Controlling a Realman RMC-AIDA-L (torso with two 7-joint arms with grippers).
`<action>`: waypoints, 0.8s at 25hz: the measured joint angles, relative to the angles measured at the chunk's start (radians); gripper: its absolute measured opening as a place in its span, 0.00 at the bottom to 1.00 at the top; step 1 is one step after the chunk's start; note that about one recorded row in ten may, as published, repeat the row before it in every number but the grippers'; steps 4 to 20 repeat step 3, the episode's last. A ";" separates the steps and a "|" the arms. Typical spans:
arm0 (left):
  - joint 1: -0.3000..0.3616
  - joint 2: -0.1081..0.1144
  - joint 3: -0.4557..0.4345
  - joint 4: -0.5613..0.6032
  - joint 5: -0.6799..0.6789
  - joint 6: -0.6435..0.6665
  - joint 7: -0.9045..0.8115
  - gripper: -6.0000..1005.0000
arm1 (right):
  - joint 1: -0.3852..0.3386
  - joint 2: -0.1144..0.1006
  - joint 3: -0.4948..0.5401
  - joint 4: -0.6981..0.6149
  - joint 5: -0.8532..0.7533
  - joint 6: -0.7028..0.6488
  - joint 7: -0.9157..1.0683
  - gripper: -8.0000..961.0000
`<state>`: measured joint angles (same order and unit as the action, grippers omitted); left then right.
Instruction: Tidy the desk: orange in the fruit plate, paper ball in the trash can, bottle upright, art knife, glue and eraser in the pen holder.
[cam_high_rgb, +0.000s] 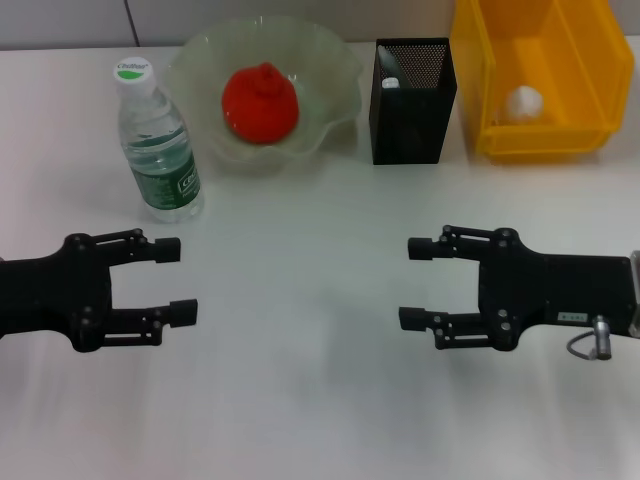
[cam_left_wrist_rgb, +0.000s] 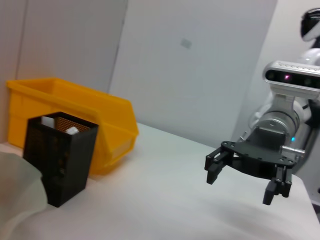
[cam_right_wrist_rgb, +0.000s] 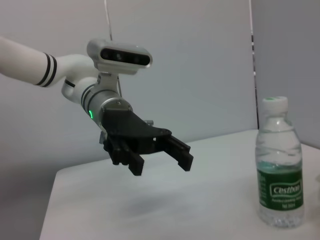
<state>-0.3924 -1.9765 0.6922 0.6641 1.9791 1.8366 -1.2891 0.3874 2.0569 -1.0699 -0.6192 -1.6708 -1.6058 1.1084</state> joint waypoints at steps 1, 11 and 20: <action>-0.003 0.000 0.008 0.003 0.002 0.003 -0.001 0.81 | -0.007 -0.001 0.000 0.000 0.000 0.000 -0.003 0.82; -0.007 0.000 0.012 0.007 0.003 0.006 -0.002 0.81 | -0.018 -0.003 0.001 -0.001 -0.001 -0.001 -0.006 0.82; -0.007 0.000 0.012 0.007 0.003 0.006 -0.002 0.81 | -0.018 -0.003 0.001 -0.001 -0.001 -0.001 -0.006 0.82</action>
